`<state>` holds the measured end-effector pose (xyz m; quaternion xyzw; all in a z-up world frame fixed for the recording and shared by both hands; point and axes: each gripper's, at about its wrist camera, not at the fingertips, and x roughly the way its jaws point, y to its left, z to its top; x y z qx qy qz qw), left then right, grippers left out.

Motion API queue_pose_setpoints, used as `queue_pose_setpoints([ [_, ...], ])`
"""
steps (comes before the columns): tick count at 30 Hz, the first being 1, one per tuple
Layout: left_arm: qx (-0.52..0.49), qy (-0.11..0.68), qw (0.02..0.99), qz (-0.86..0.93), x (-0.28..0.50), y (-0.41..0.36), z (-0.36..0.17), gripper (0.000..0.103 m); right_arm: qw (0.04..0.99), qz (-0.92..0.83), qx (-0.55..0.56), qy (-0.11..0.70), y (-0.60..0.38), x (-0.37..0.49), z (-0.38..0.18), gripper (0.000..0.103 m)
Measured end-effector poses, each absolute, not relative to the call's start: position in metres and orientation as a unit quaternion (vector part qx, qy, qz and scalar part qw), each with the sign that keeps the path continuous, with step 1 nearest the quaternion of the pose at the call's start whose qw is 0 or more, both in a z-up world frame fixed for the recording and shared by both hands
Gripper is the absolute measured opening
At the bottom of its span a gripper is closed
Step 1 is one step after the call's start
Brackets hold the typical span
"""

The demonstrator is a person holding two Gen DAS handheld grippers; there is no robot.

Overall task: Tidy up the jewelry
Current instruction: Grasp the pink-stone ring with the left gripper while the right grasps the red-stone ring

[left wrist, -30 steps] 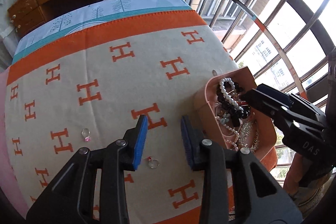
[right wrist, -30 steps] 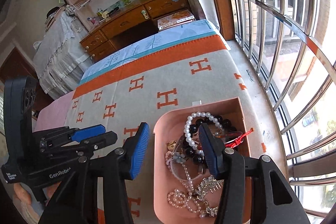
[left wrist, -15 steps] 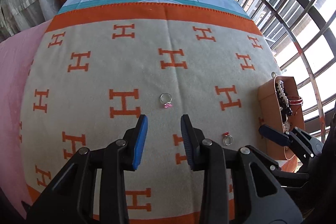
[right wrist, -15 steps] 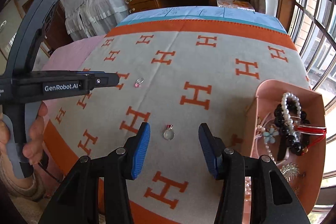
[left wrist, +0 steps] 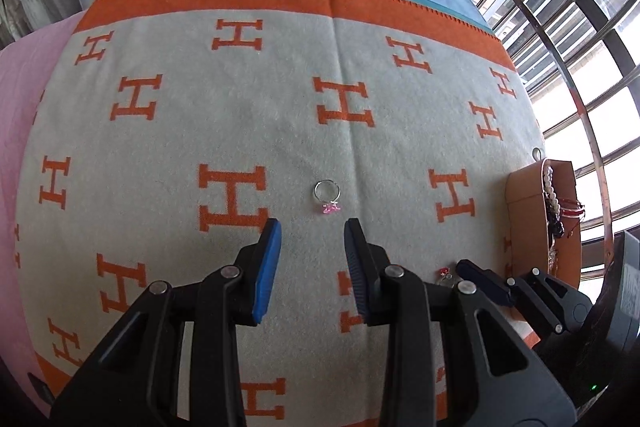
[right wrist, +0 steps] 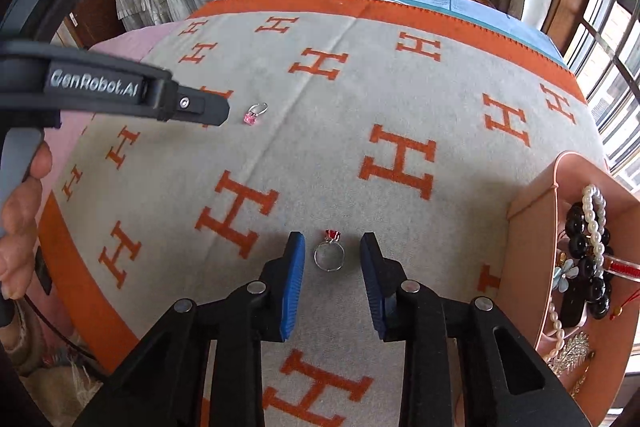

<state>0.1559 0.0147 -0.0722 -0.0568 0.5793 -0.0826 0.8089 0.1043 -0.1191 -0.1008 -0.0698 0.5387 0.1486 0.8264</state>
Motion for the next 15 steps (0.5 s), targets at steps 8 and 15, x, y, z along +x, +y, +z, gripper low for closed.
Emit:
queue_pose_setpoints([
  [8,-0.032,0.591,0.804,-0.058,0.179,-0.002,-0.082,0.029,0.829,0.147,-0.093,0.532,-0.116,0.100,-0.101,0.016],
  [15,-0.008,0.598,0.800,-0.050,0.191,-0.020,-0.089,0.029,0.829,0.150,-0.038,0.537,-0.133,0.095,-0.095,0.016],
])
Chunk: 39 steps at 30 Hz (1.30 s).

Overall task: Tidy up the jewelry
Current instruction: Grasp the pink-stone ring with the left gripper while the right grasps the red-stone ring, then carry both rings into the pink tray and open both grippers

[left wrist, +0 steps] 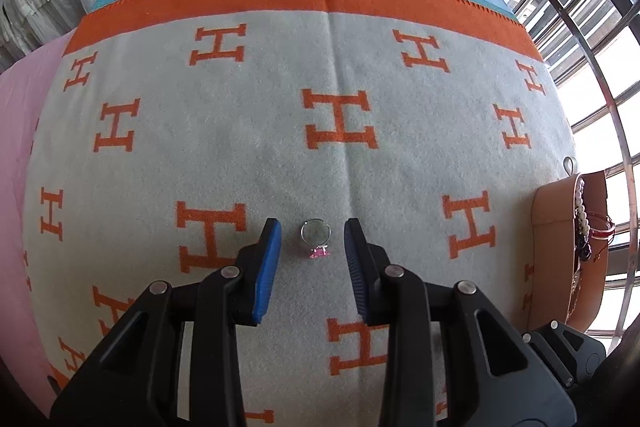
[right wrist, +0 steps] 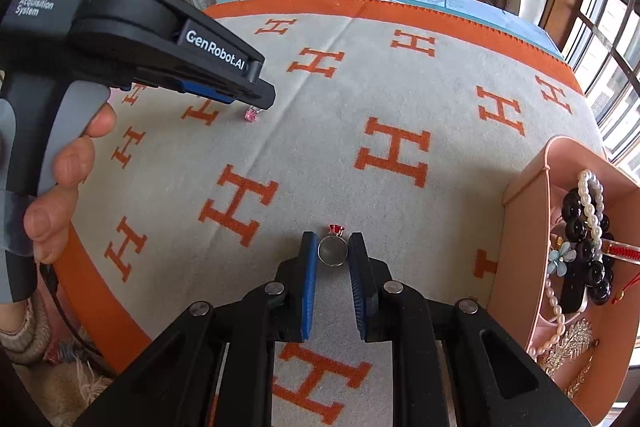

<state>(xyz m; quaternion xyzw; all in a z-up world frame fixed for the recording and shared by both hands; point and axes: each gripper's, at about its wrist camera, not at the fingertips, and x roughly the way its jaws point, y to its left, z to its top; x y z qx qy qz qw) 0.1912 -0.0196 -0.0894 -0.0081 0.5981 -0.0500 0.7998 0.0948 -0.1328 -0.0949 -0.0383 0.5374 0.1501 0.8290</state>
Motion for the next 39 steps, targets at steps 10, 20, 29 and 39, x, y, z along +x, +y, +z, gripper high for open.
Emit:
queue_pose_setpoints([
  [10,0.039,0.607,0.793,-0.024,0.199,-0.037,-0.098,0.029,0.842,0.160,-0.007,0.515,-0.150,0.085,-0.071,0.016],
  [20,-0.006,0.614,0.789,-0.026,0.198,-0.028,-0.098,0.028,0.847,0.159,0.016,0.507,-0.163,0.078,-0.060,0.016],
  [29,-0.011,0.613,0.790,-0.021,0.196,-0.025,-0.098,0.014,0.851,0.153,0.033,0.501,-0.175,0.075,-0.055,0.016],
  [39,-0.016,0.593,0.801,-0.086,0.176,-0.059,-0.060,0.014,0.876,0.120,0.076,0.461,-0.222,0.064,-0.019,0.016],
])
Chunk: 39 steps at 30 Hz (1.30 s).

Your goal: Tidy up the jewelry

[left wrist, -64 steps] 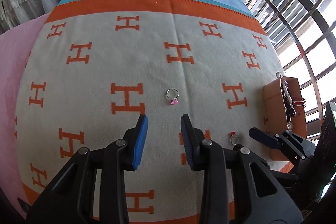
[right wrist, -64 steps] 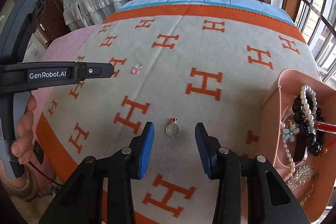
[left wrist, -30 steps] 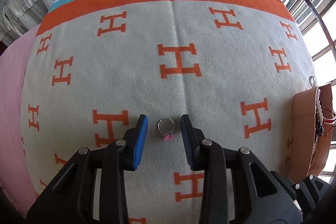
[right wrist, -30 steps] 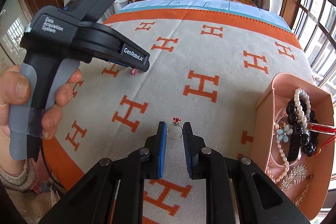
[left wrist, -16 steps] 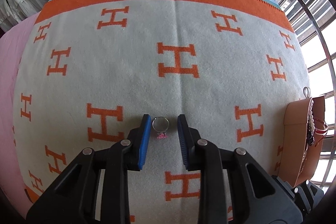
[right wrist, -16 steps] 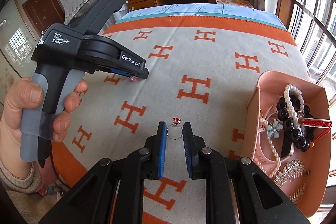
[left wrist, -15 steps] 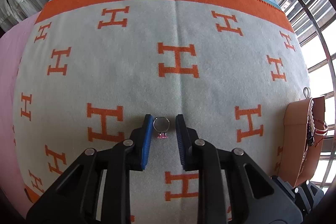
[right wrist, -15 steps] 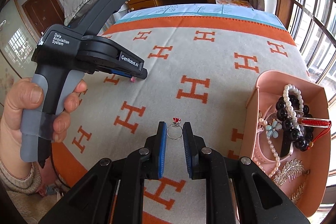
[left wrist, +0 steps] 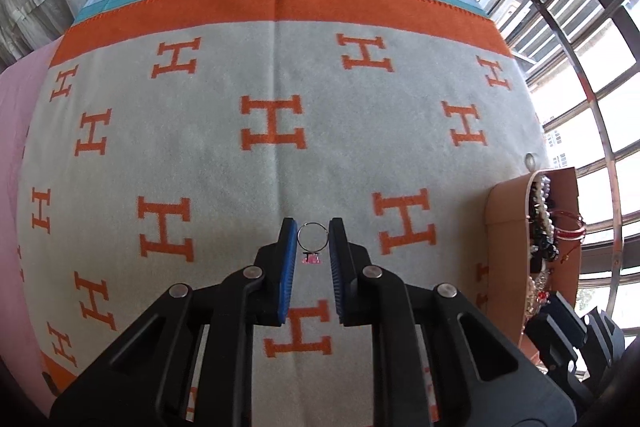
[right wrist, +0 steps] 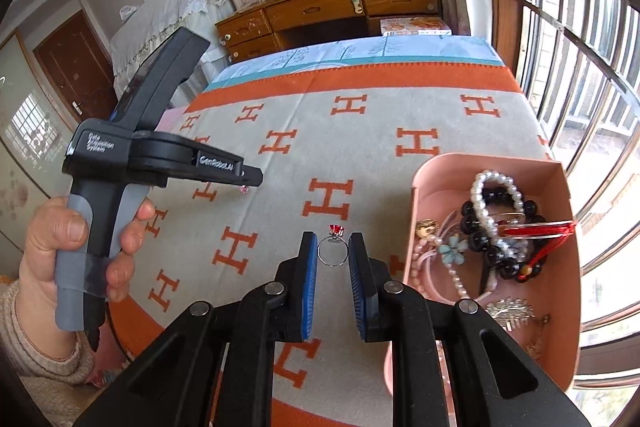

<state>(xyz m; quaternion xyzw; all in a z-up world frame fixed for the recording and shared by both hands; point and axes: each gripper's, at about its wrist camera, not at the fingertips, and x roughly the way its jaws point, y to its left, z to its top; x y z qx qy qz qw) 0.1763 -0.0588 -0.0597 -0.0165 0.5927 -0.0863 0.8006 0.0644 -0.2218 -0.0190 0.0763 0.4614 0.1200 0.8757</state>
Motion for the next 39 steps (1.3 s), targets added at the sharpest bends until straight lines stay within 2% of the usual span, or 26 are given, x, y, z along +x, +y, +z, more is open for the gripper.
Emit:
queue_pose_setpoints([
  [9,0.006,0.552,0.802,-0.229,0.147,-0.153,0.003,0.014,0.897,0.008,0.118,0.426,-0.315,0.043,0.009,0.016],
  [16,0.035,0.550,0.789,-0.272,0.138,-0.212,-0.003,0.014,0.893,-0.025,0.134,0.429,-0.347,0.047,0.007,0.016],
  [23,0.047,0.541,0.789,-0.288,0.134,-0.208,-0.008,0.016,0.897,-0.024,0.085,0.432,-0.330,0.084,0.005,0.017],
  [24,0.047,0.537,0.793,-0.285,0.133,-0.203,-0.006,0.019,0.897,-0.022,0.081,0.434,-0.328,0.087,0.004,0.022],
  [25,0.048,0.531,0.798,-0.280,0.131,-0.198,-0.005,0.022,0.896,-0.020,0.080,0.436,-0.325,0.090,0.004,0.035],
  [26,0.050,0.523,0.807,-0.270,0.129,-0.192,-0.002,0.030,0.896,-0.019,0.082,0.435,-0.323,0.091,0.003,0.043],
  [27,0.052,0.514,0.816,-0.260,0.127,-0.185,0.000,0.042,0.898,-0.021,0.084,0.431,-0.320,0.093,0.004,0.049],
  [30,0.032,0.504,0.826,-0.250,0.124,-0.161,0.004,0.068,0.898,-0.012,0.090,0.430,-0.310,0.095,0.004,0.050],
  [33,0.009,0.515,0.821,-0.245,0.121,-0.140,0.001,0.070,0.897,-0.004,0.096,0.431,-0.299,0.089,0.005,0.051],
  [39,0.025,0.500,0.838,-0.217,0.095,-0.110,0.002,0.075,0.899,0.008,0.097,0.426,-0.271,0.062,0.011,0.055],
])
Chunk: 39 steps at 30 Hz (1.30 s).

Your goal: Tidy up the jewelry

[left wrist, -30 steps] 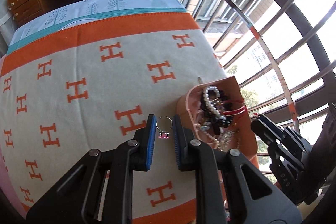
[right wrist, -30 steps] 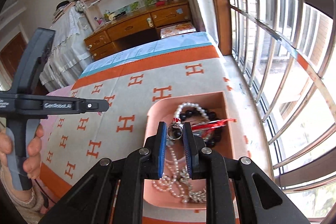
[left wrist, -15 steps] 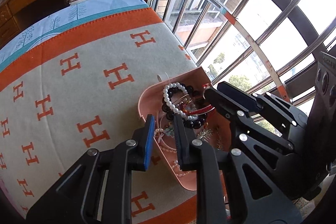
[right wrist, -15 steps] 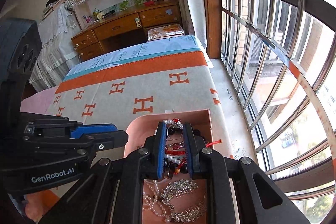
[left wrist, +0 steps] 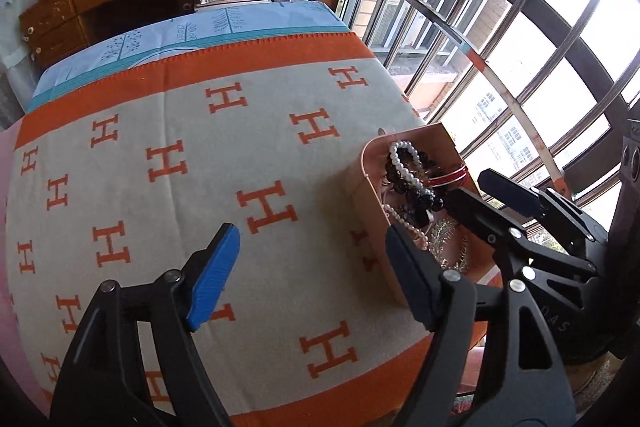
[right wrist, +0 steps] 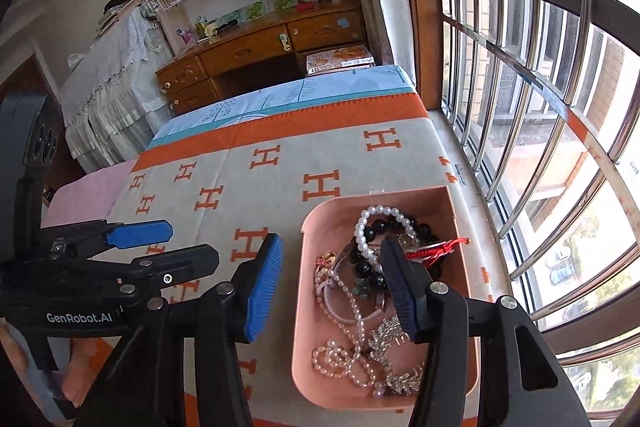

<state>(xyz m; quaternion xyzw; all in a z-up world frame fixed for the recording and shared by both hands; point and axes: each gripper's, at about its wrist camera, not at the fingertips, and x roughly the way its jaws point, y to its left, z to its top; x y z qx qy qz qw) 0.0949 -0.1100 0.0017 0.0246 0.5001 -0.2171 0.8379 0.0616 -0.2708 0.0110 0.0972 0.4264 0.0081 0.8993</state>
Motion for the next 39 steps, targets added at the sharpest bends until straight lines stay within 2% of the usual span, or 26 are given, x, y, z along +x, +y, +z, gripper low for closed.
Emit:
queue_pose_setpoints([
  [2,0.029,0.486,0.852,-0.193,0.082,-0.098,0.006,0.076,0.902,0.012,0.093,0.421,-0.259,0.050,0.015,0.061],
  [4,0.030,0.463,0.872,-0.160,0.067,-0.084,0.013,0.076,0.906,0.010,0.085,0.415,-0.249,0.038,0.020,0.071],
  [11,0.014,0.404,0.912,-0.071,0.019,-0.052,0.044,0.076,0.916,0.016,0.073,0.394,-0.220,-0.004,0.046,0.085],
  [18,0.009,0.361,0.932,-0.033,-0.034,-0.054,0.071,0.081,0.922,0.028,0.070,0.380,-0.207,-0.049,0.080,0.090],
  [29,-0.015,0.387,0.921,-0.032,-0.055,-0.058,0.068,0.081,0.934,0.002,0.043,0.354,-0.201,-0.104,0.107,0.091],
  [39,0.008,0.382,0.924,-0.005,-0.056,-0.066,0.067,0.081,0.935,-0.011,0.042,0.352,-0.203,-0.107,0.106,0.091],
])
